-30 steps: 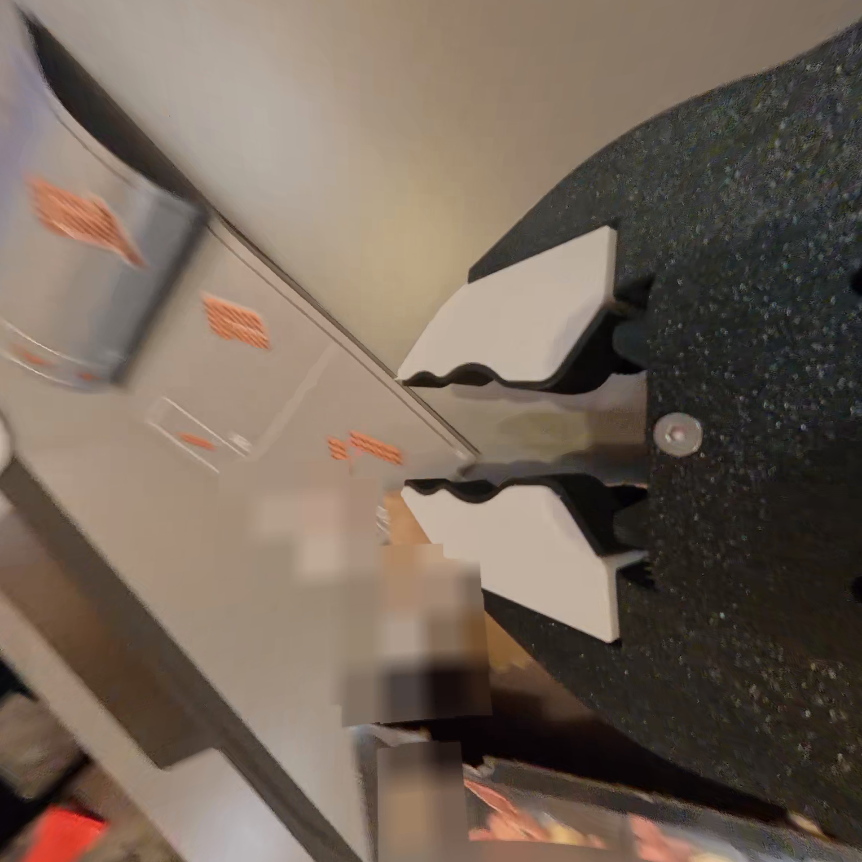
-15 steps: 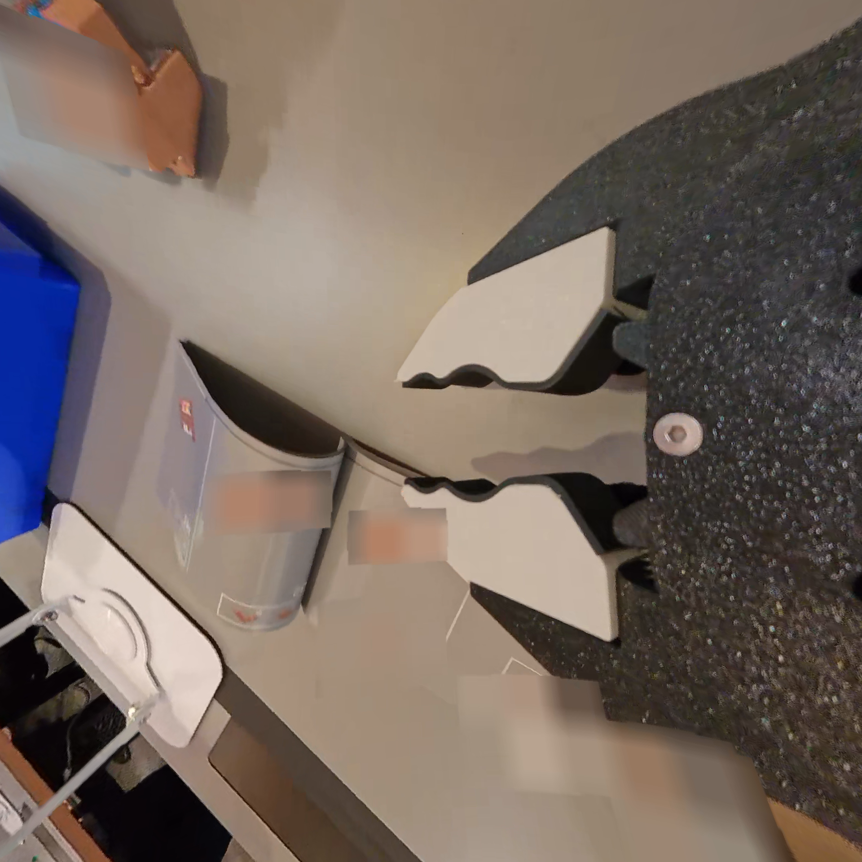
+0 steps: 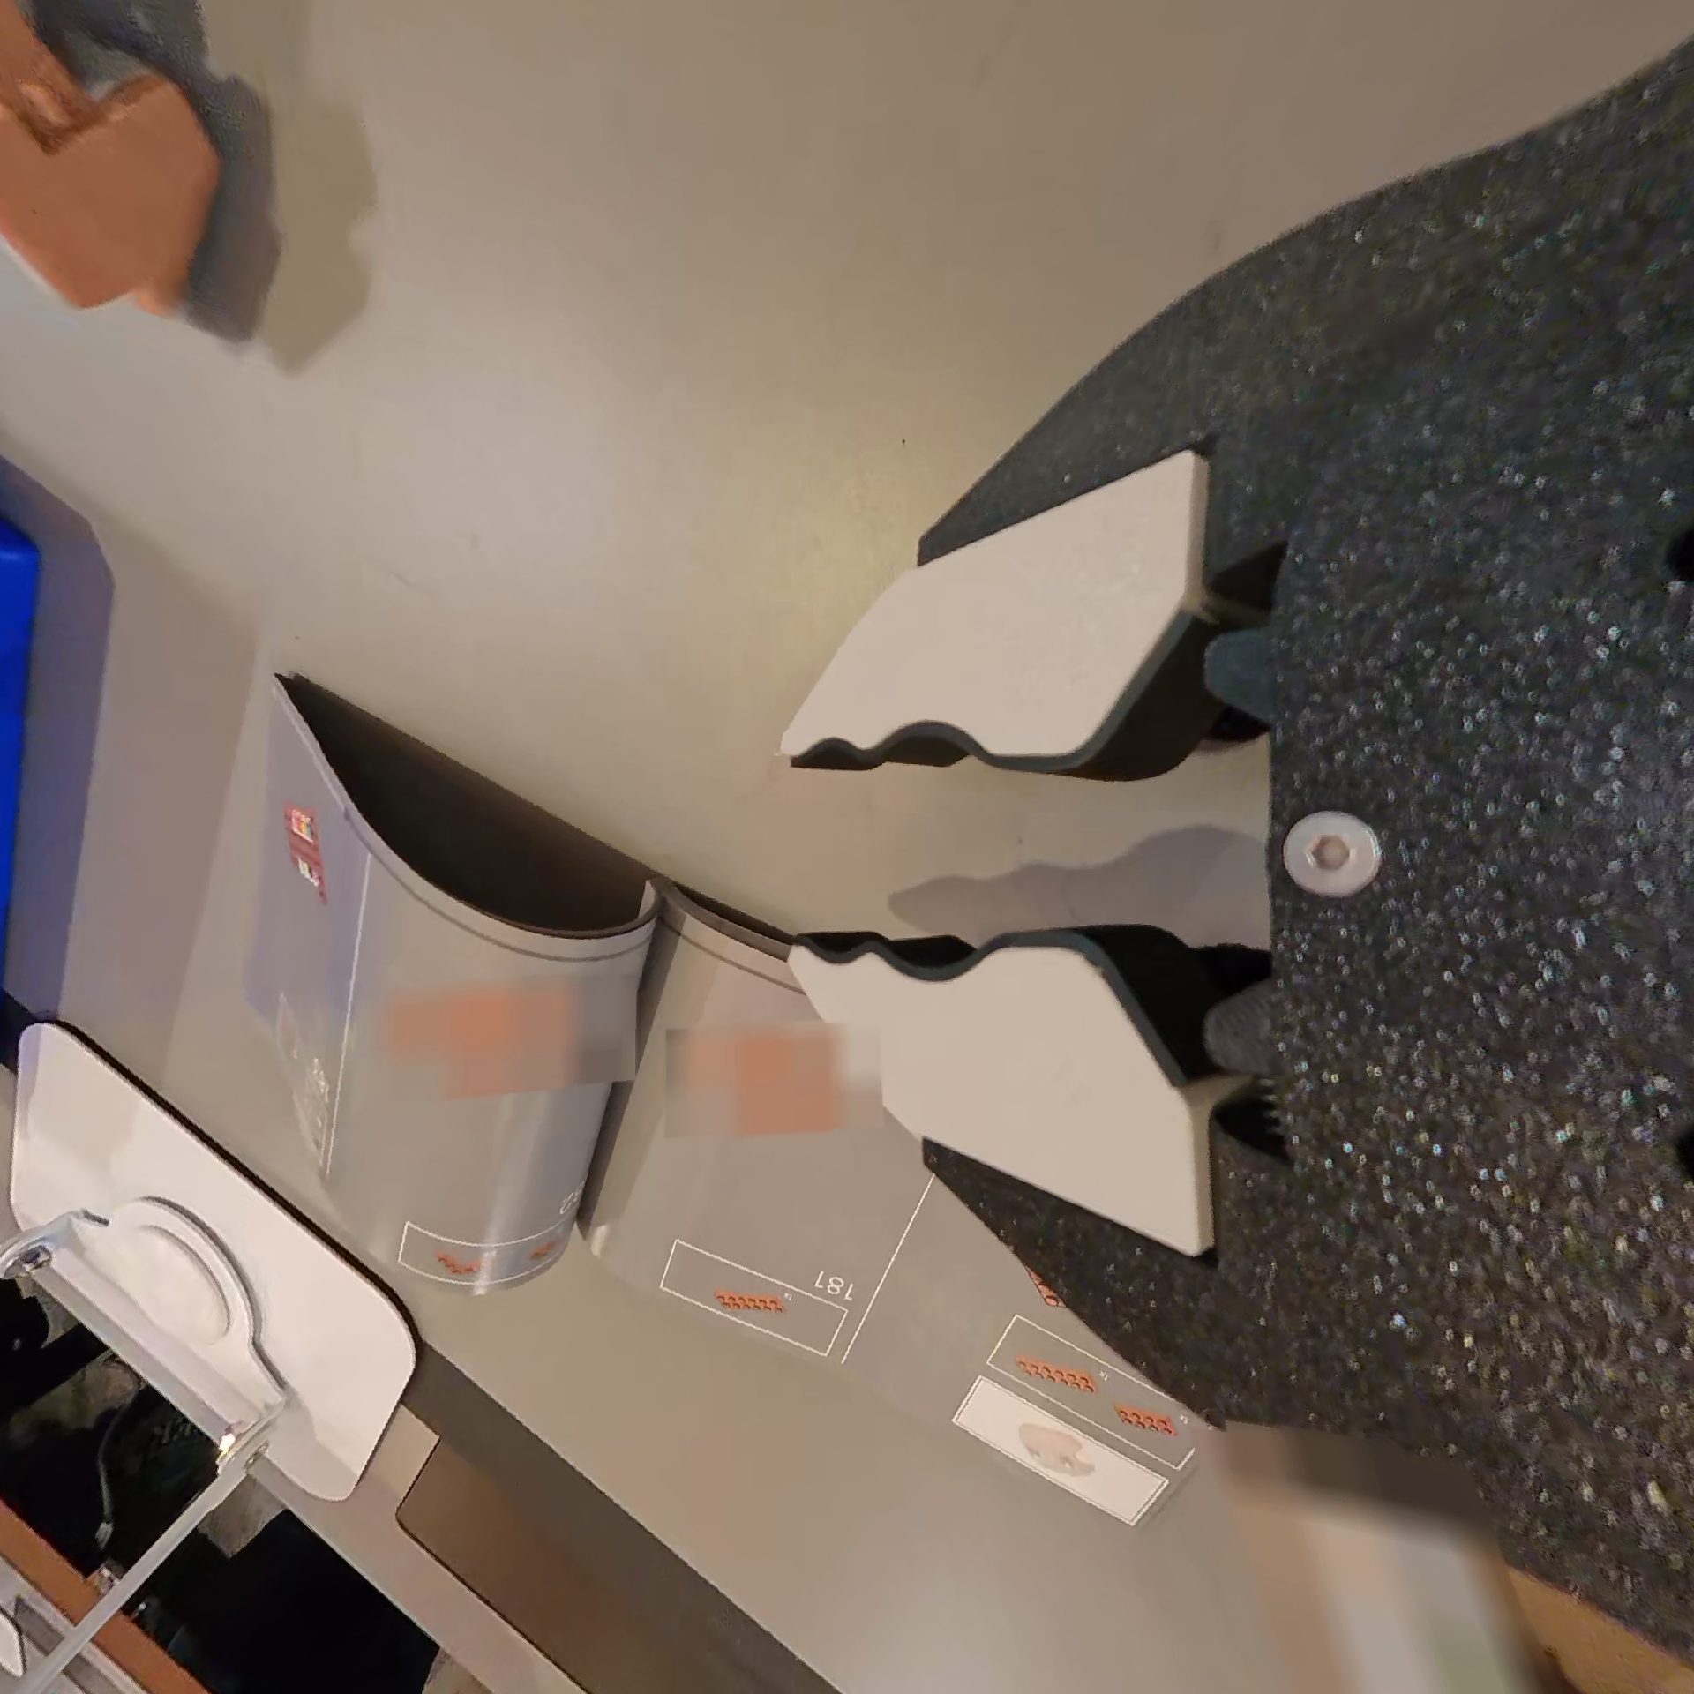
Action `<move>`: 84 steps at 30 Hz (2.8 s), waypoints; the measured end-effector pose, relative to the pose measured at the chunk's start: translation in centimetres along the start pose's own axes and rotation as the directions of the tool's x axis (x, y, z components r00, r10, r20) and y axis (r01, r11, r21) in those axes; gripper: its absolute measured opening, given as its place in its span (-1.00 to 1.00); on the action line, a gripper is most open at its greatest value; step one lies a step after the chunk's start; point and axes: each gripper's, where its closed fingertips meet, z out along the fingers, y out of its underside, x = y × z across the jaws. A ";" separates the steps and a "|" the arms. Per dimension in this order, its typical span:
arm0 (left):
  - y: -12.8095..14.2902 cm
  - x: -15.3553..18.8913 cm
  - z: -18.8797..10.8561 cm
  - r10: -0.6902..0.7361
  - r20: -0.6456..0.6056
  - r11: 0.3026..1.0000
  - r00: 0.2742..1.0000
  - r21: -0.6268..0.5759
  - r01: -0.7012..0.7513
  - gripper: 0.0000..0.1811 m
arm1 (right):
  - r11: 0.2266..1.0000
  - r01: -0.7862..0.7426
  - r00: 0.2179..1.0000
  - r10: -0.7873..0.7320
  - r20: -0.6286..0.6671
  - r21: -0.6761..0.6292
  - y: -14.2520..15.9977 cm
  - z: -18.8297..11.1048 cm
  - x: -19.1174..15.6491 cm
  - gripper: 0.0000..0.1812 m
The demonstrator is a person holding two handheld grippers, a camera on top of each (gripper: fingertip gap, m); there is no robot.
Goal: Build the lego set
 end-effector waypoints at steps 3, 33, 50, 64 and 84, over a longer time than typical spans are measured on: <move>0.1 -0.2 0.0 0.003 0.013 1.000 1.000 0.000 -0.003 -0.63 | 0.995 -0.059 0.995 0.051 -0.089 -0.082 2.6 -1.5 1.3 -0.76; -4.4 5.3 1.7 0.247 -0.023 0.936 0.969 0.265 -0.232 -0.60 | 0.953 -0.292 0.927 0.303 -0.220 0.084 4.3 -7.8 3.7 -0.60; -13.9 9.9 3.3 0.257 0.001 0.743 0.966 0.640 -0.198 -0.87 | 0.766 -0.439 0.866 0.500 -0.005 0.470 -9.5 -0.8 1.7 -0.65; -15.5 8.6 3.6 0.217 -0.142 0.700 0.966 0.713 -0.052 -0.87 | 0.645 -0.605 0.755 0.651 0.078 0.467 -7.2 0.7 2.3 -0.75; -15.0 10.0 4.1 0.297 -0.183 0.727 0.937 0.679 -0.098 -1.00 | 0.628 -0.627 0.737 0.670 0.090 0.461 -7.5 -2.2 1.2 -1.00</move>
